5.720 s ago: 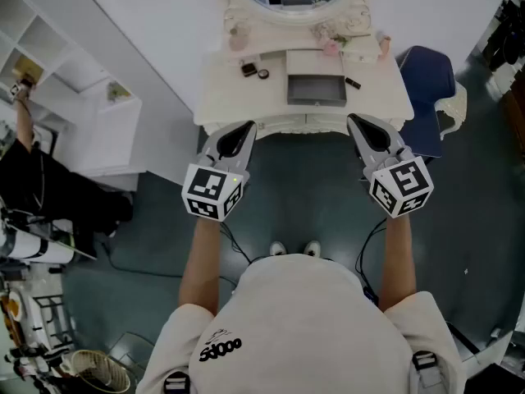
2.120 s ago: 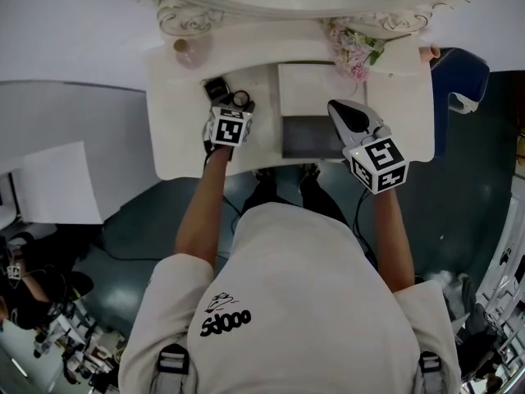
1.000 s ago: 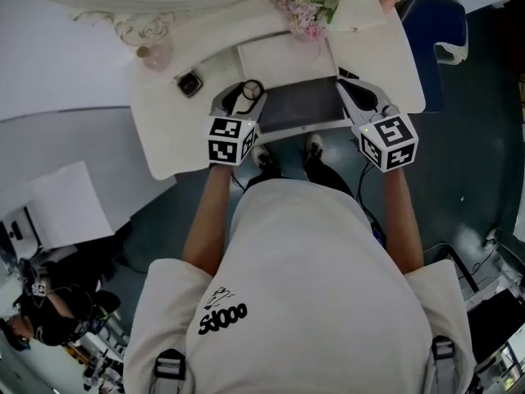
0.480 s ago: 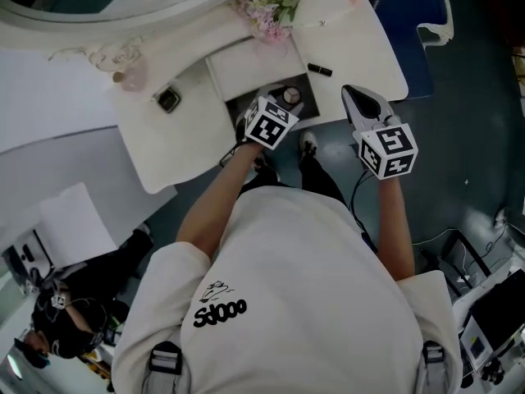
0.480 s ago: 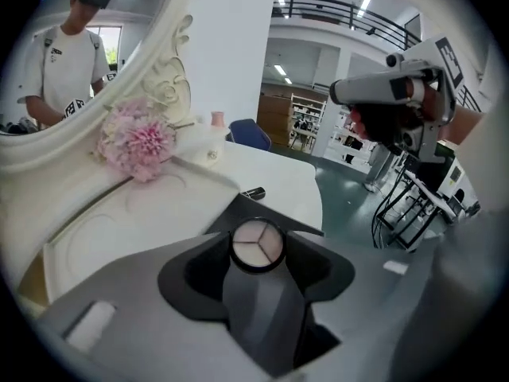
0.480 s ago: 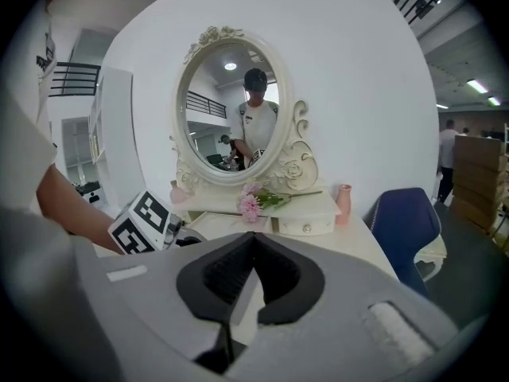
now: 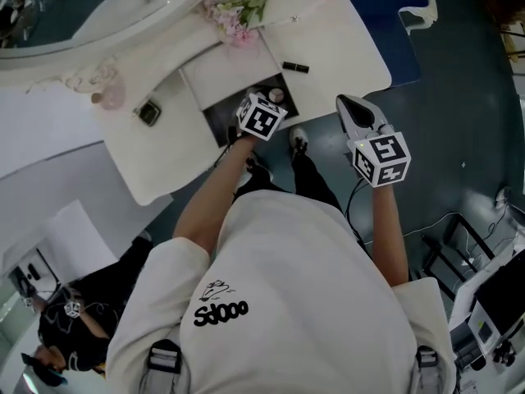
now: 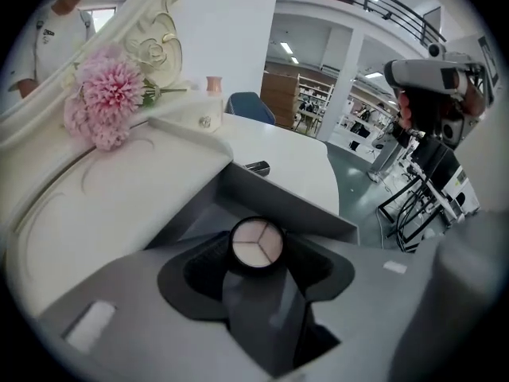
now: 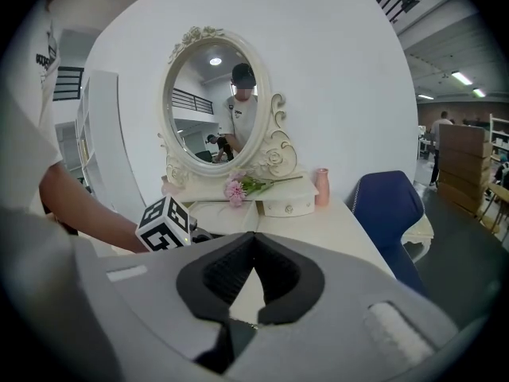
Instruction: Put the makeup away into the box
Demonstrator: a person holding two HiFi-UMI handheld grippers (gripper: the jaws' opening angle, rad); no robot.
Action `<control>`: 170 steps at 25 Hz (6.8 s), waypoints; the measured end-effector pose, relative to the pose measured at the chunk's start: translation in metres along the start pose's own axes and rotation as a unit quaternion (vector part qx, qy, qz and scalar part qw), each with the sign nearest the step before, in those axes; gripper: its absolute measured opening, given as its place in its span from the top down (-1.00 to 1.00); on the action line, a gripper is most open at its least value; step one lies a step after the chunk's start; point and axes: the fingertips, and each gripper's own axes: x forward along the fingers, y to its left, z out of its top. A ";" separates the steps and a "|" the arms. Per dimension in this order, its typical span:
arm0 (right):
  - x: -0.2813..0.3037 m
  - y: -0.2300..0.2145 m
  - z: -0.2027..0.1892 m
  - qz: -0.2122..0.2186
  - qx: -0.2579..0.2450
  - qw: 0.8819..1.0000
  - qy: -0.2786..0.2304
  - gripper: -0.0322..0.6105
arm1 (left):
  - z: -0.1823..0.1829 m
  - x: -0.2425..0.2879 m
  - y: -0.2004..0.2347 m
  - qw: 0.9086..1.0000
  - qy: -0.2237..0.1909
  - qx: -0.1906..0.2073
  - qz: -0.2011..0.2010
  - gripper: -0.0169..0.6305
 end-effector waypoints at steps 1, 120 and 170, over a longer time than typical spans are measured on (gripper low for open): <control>0.000 -0.001 0.000 0.000 0.001 1.000 0.000 0.89 | -0.001 0.001 0.000 1.000 0.005 -0.002 0.001 0.21; 0.011 0.042 0.005 -0.038 0.077 0.996 -0.005 0.89 | -0.048 -0.036 0.005 0.992 0.064 0.027 -0.110 -0.13; 0.190 -0.027 -0.092 0.135 -0.236 0.919 0.285 0.59 | -0.031 -0.175 0.061 0.959 -0.177 -0.208 0.076 0.90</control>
